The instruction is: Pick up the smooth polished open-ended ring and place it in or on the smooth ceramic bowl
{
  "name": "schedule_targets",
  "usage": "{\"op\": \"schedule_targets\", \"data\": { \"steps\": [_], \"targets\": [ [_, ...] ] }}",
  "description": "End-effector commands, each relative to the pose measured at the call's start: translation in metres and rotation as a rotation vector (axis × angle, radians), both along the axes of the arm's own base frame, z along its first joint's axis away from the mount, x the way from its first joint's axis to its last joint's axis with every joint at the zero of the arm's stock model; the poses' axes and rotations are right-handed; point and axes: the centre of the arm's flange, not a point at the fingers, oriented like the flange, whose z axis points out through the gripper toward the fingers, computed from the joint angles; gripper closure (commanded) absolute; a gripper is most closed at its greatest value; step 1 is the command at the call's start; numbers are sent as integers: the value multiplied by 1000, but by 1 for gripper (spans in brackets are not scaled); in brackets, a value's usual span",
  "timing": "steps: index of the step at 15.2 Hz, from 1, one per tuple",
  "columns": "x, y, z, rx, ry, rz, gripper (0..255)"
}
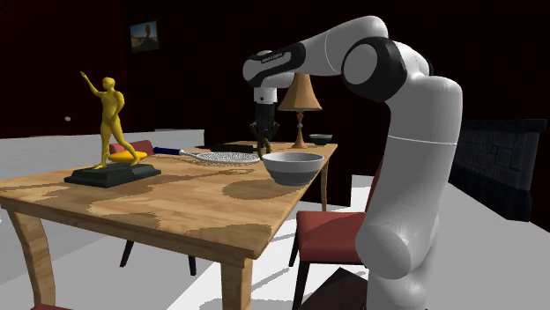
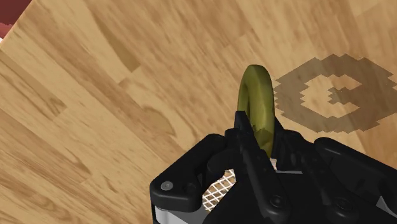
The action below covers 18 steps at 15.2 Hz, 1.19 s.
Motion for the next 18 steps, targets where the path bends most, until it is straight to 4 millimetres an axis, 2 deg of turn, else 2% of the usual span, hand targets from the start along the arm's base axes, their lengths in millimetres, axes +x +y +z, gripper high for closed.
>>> {"op": "schedule_targets", "data": {
  "steps": [1, 18],
  "targets": [
    [0, 0, 11, 0, 0, 0, 255],
    [0, 0, 100, 0, 0, 0, 255]
  ]
}}
